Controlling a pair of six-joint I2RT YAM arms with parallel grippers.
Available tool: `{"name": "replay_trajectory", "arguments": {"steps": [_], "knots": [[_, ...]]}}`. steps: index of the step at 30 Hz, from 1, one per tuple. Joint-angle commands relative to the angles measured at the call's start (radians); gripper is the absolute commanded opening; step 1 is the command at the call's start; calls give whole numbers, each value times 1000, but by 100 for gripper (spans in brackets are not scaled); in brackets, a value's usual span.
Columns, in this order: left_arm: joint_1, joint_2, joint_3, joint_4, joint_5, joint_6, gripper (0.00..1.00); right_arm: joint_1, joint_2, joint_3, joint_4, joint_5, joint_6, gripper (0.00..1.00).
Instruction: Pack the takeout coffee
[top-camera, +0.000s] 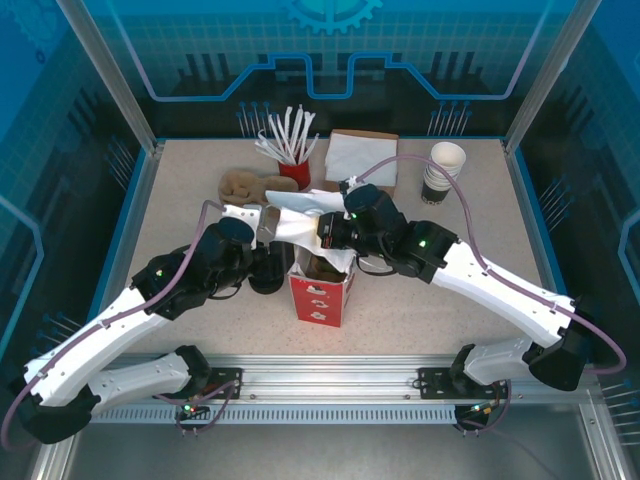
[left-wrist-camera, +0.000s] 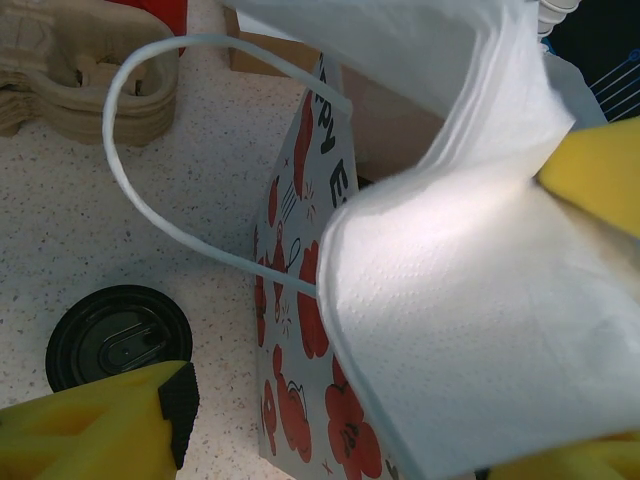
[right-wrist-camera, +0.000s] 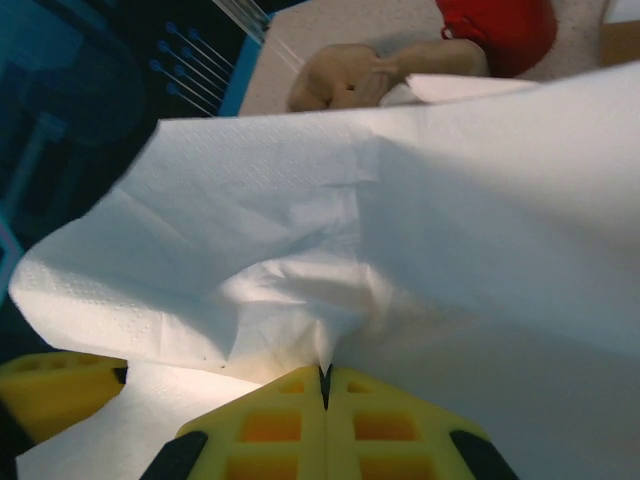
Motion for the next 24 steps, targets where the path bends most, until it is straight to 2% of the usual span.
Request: {"name": "replay_trajectory", "arguments": {"steps": [1, 13, 24], "knots": [[9, -13, -14, 24, 4, -2, 70, 14, -10, -21, -36, 62, 2, 0], [12, -17, -26, 21, -5, -2, 70, 19, 46, -11, -209, 120, -30, 0], [16, -25, -36, 17, -7, -2, 70, 44, 137, 41, -277, 123, -84, 0]]}}
